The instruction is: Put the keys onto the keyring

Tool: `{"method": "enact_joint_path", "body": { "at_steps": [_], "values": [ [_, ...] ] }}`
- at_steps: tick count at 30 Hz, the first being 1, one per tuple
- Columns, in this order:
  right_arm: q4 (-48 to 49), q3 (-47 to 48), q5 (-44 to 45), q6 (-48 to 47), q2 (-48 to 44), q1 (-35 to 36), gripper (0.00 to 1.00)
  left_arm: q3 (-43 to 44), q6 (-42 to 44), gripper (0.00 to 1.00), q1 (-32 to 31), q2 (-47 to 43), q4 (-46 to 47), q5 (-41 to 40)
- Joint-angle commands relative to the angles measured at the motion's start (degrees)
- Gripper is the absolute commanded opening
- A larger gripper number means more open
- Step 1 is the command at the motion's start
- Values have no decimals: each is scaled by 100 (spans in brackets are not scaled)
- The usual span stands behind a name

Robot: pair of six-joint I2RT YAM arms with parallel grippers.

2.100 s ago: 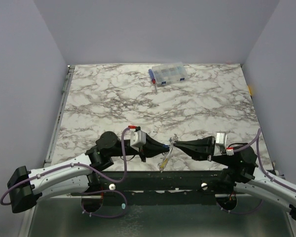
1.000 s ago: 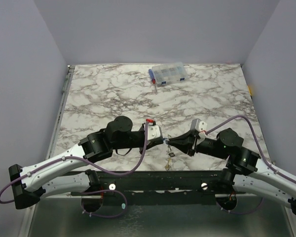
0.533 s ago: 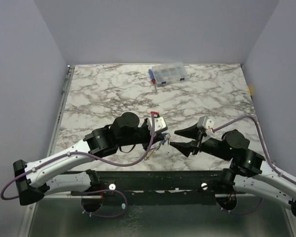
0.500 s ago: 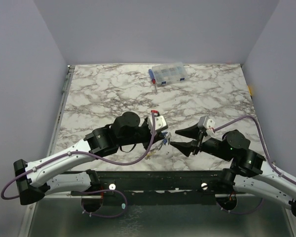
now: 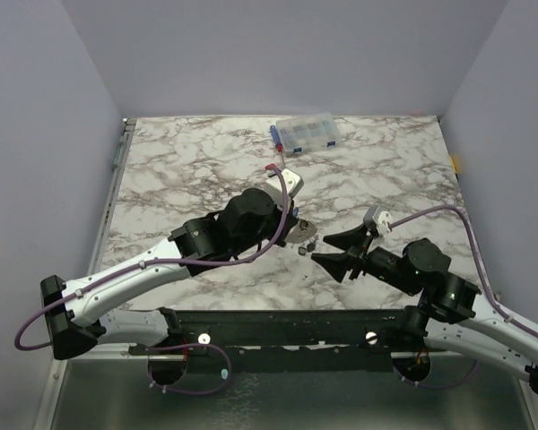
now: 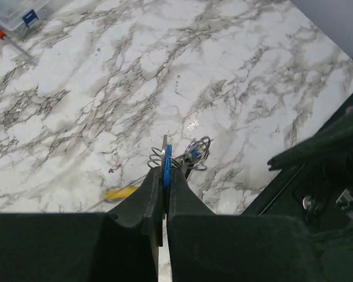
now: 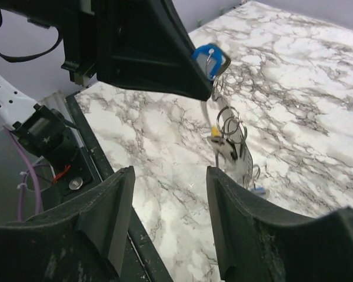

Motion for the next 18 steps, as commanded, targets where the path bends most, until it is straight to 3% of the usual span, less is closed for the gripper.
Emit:
{"method": "enact_joint_path", "body": {
  "at_steps": [1, 8, 18],
  "values": [
    [283, -139, 167, 277, 128, 24, 62, 505, -970, 0, -14, 245, -154, -997],
    [512, -334, 393, 318, 602, 24, 71, 1129, -1619, 0, -15, 734, -702, -1159],
    [1320, -563, 463, 287, 659, 24, 73, 1420, -2966, 0, 8, 748, -980, -1451]
  ]
}}
